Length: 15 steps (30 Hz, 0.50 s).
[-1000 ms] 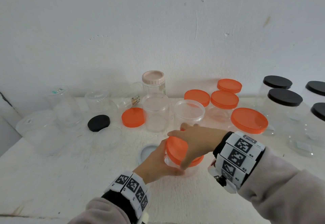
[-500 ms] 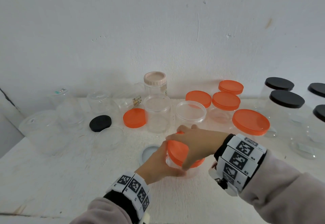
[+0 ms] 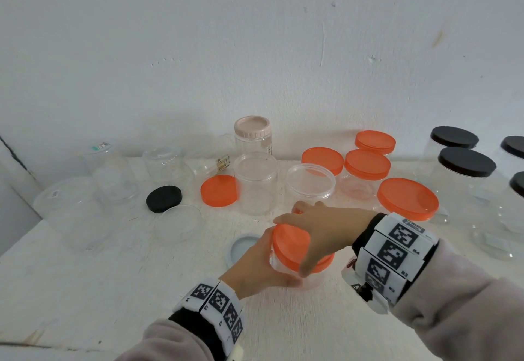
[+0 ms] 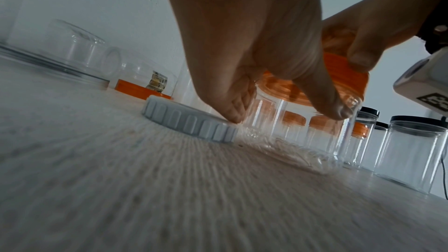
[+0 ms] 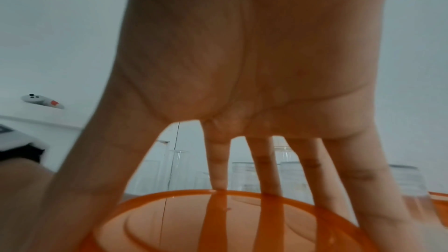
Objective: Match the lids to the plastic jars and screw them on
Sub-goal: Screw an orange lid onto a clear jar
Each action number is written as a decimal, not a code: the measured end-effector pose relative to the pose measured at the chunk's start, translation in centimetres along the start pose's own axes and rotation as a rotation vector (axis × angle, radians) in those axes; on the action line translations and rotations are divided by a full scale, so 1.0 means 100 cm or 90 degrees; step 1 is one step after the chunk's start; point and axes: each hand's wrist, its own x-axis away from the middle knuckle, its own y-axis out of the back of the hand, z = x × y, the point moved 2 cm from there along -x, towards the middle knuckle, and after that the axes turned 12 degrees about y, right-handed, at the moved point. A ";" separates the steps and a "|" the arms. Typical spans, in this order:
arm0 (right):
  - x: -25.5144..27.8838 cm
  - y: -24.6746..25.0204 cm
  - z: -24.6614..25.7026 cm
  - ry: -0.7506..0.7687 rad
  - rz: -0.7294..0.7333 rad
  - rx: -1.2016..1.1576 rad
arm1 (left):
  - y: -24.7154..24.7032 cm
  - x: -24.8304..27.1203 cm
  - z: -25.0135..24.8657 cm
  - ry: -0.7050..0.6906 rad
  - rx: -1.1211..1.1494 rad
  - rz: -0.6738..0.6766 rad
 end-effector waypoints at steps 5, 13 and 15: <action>0.000 -0.008 -0.004 0.001 -0.045 0.009 | -0.001 -0.001 0.000 -0.002 -0.003 -0.008; 0.001 -0.026 -0.006 0.000 -0.129 0.012 | -0.002 0.003 -0.002 -0.004 -0.015 -0.021; 0.002 -0.030 -0.006 -0.003 -0.154 0.014 | -0.002 0.005 -0.004 0.000 -0.020 -0.022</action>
